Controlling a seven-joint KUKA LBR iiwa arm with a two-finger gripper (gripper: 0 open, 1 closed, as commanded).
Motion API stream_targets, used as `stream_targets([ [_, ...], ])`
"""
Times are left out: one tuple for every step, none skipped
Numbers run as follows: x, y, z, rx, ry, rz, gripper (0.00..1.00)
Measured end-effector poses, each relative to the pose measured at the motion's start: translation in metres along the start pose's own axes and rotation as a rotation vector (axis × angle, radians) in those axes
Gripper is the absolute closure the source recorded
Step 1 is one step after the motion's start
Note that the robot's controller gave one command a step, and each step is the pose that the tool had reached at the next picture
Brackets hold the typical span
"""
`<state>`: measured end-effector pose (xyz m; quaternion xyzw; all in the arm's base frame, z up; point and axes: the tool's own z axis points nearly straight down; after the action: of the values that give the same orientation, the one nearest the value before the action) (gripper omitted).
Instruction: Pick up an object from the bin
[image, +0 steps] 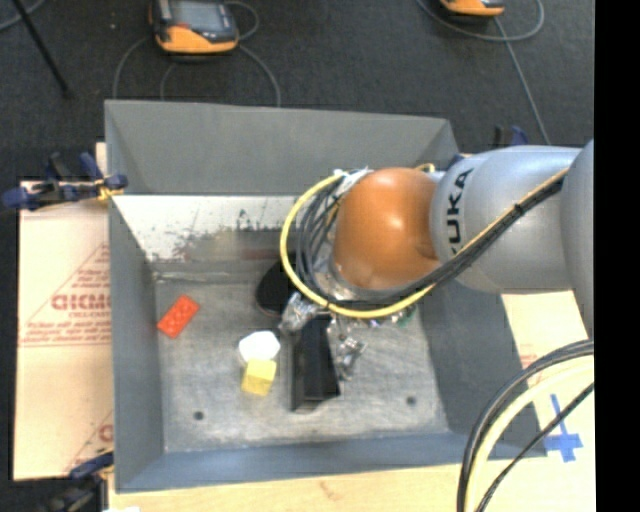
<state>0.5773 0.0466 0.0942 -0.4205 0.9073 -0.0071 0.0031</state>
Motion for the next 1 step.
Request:
stream_targets([
  [0.0023,0.0077,0.0118,-0.016,-0.002,0.008,1.00],
])
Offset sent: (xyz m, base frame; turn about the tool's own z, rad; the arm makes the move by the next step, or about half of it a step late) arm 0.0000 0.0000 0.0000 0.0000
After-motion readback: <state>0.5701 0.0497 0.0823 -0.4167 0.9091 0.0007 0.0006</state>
